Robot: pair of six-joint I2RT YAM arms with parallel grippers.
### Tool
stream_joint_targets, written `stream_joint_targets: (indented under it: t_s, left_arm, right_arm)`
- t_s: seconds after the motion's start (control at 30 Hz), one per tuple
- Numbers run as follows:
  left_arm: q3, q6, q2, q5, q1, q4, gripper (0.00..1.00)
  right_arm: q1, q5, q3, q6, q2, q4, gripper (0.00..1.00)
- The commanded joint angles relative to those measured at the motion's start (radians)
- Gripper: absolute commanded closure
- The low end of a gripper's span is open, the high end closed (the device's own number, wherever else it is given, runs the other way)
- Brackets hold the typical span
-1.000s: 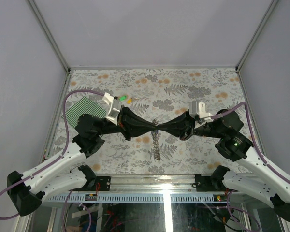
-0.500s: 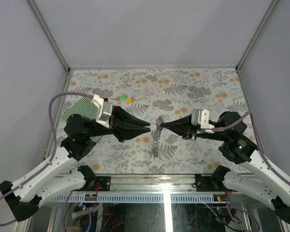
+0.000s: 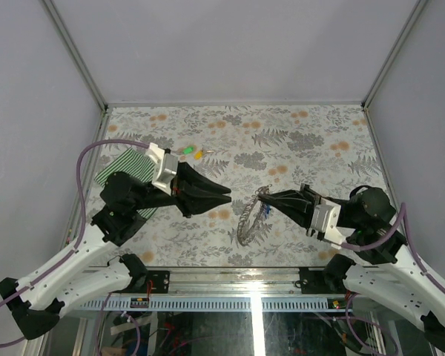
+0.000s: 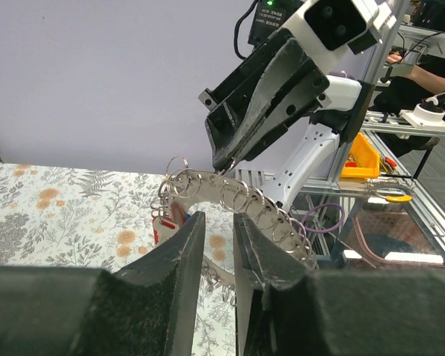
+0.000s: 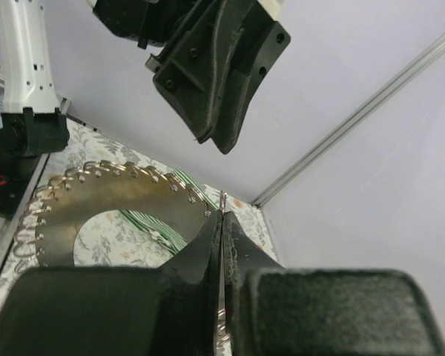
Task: Put the keys on the keyring
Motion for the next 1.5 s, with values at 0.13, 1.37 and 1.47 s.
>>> stream_joint_targets:
  t_s: [0.13, 1.37, 1.47]
  left_arm:
    - [0.054, 0.016, 0.025, 0.025, -0.006, 0.003, 0.76]
    - [0.044, -0.065, 0.101, -0.438, 0.051, -0.289, 0.65]
    - [0.043, -0.112, 0.158, -0.422, 0.151, -0.324, 0.64]
  right_arm:
    - [0.005, -0.062, -0.031, -0.153, -0.012, 0.116, 1.0]
    - [0.005, 0.226, 0.106, 0.655, 0.145, -0.1, 1.0]
    - [0.005, 0.234, 0.107, 0.657, 0.146, -0.136, 1.0]
